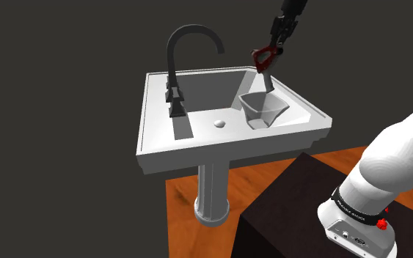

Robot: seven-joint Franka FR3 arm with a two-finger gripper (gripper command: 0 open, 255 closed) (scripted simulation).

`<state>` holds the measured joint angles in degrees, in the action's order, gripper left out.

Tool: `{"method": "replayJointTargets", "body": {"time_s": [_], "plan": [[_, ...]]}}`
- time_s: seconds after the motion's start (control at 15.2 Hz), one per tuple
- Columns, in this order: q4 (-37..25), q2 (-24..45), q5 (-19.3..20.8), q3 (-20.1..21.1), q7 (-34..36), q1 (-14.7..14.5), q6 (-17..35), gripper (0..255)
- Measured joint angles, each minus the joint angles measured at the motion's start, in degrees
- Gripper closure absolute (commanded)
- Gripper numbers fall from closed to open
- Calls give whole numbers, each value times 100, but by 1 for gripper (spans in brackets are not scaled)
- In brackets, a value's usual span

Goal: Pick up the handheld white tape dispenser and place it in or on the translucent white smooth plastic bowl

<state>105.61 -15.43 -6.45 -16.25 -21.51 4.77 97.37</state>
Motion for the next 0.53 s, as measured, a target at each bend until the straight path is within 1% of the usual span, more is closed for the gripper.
{"method": "replayJointTargets", "body": {"time_s": [0.53], "plan": [[733, -130, 21, 9, -65, 17, 599, 255]]}}
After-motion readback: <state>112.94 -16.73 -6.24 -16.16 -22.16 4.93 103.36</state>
